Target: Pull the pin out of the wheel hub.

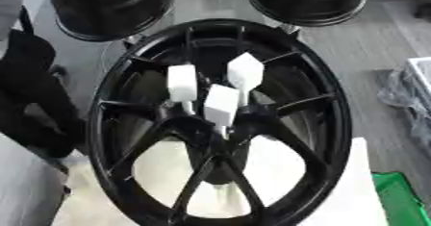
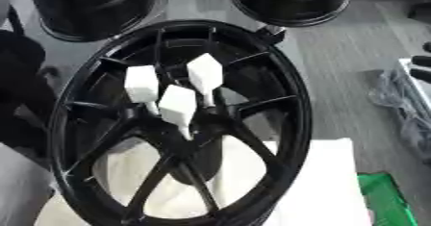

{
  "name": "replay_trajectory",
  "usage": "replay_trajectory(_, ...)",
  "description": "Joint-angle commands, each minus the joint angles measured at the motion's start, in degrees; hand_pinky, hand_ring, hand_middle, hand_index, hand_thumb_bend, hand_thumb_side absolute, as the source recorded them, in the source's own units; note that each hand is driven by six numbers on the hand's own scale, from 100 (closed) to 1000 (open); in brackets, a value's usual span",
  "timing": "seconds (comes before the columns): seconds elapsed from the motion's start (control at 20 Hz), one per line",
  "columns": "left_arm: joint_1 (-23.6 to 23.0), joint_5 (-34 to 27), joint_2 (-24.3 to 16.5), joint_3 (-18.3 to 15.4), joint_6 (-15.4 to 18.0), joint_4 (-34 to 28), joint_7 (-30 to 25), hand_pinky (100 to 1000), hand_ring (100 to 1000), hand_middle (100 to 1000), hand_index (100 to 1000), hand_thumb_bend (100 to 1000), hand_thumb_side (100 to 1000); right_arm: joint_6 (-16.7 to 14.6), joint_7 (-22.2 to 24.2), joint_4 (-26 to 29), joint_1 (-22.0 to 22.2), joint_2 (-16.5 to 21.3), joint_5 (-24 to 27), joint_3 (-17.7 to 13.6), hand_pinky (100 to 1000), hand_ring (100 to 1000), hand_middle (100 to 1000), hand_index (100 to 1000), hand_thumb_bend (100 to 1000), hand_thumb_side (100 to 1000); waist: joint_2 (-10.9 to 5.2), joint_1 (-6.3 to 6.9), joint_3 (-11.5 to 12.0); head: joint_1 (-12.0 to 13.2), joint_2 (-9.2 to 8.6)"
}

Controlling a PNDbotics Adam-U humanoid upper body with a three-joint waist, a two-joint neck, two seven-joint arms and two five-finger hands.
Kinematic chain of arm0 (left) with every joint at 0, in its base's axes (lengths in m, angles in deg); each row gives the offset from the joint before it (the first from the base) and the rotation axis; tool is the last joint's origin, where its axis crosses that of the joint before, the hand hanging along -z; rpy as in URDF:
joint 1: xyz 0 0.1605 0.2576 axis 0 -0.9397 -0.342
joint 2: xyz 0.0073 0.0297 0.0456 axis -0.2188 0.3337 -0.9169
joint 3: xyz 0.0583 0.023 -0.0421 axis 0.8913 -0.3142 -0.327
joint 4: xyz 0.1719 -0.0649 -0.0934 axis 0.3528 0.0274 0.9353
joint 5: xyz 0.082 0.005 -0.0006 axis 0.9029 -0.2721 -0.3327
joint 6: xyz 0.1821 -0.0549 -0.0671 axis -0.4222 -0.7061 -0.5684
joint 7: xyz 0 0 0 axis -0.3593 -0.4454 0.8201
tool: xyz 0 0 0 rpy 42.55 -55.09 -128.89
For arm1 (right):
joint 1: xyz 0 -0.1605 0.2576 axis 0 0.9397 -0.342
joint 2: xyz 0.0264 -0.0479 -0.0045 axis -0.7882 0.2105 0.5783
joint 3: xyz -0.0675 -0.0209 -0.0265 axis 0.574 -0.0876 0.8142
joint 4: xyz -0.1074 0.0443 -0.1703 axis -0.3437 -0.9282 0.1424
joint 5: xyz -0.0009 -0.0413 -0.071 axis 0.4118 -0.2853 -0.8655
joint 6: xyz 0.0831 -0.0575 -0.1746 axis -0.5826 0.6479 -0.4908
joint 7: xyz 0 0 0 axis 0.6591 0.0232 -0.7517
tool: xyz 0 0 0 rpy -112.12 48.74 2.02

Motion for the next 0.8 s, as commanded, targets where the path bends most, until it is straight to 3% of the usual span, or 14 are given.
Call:
replay_trajectory(0.05,3.2,2.3,-5.6,3.4,-0.3,-1.2,-6.4,685,788,780,838,100,662,0.2,0.2,1.1,-0.4,1.9,-0.6,-0.1,715,711,688,856,100,708,-1.32,-0.07,-0.2,-0.2,0.08)
replay_trajectory(0.5,12.2,15.6,-4.5,12.4,-4.5,-1.3,-27.2,779,827,811,860,100,661,0.4,0.5,1.1,0.3,2.6,-1.2,0.2,715,710,687,855,100,709,-1.8,0.53,0.3,-0.9,0.68)
replay_trajectory(0.55,12.8,16.5,-4.2,12.9,-4.8,-1.3,-28.7,804,834,819,867,156,681,0.5,0.5,1.1,0.3,2.7,-1.3,0.3,716,710,687,855,100,711,-1.84,0.58,0.3,-0.9,0.72)
replay_trajectory(0.8,17.8,21.6,-1.4,17.4,-7.2,-0.9,-38.9,828,838,835,883,252,670,0.6,0.7,1.0,0.7,2.9,-1.7,0.4,716,710,687,855,100,711,-2.03,0.68,0.6,-1.4,0.92)
